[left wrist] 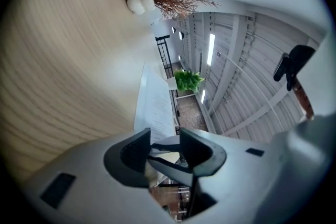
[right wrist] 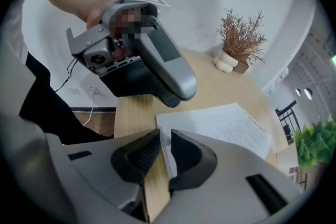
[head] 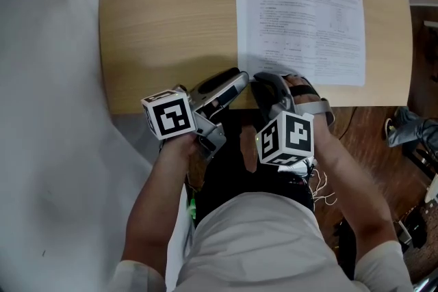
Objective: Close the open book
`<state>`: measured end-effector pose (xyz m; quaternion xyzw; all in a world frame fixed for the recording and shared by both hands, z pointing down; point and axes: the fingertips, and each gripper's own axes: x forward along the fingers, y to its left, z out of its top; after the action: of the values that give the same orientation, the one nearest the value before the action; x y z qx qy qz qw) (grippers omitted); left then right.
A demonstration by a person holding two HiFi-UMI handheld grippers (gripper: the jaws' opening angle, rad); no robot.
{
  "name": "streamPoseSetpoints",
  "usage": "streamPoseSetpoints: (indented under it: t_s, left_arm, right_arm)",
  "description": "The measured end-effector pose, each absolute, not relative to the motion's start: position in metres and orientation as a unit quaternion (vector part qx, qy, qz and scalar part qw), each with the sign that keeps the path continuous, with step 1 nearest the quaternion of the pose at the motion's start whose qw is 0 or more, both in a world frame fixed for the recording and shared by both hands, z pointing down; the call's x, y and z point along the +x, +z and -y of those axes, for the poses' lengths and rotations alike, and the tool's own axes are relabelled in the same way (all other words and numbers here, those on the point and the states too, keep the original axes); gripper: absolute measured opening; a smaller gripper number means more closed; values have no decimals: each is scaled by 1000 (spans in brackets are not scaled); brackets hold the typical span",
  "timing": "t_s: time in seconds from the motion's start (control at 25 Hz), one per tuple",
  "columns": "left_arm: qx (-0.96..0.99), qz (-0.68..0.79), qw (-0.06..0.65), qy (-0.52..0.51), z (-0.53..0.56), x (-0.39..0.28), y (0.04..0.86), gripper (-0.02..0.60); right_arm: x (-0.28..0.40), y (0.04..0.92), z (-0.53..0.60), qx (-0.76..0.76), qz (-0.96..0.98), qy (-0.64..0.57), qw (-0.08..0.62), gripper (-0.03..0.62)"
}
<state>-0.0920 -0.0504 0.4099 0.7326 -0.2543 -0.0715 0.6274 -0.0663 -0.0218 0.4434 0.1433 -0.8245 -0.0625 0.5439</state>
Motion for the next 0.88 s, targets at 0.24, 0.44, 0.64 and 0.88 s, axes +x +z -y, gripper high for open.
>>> streamPoseSetpoints:
  t_s: [0.24, 0.44, 0.64, 0.88]
  left_arm:
    - [734, 259, 622, -80, 50, -100, 404, 147]
    - [735, 260, 621, -84, 50, -106, 403, 147]
    - [736, 254, 622, -85, 48, -106, 402, 147]
    - [737, 253, 621, -84, 46, -107, 401, 147]
  right_arm:
    - [-74, 441, 27, 158, 833, -7, 530, 63]
    - [-75, 448, 33, 196, 830, 55, 519, 63]
    - [-72, 448, 37, 220, 836, 139, 482, 59]
    - [-68, 448, 38, 227, 836, 171, 470, 2]
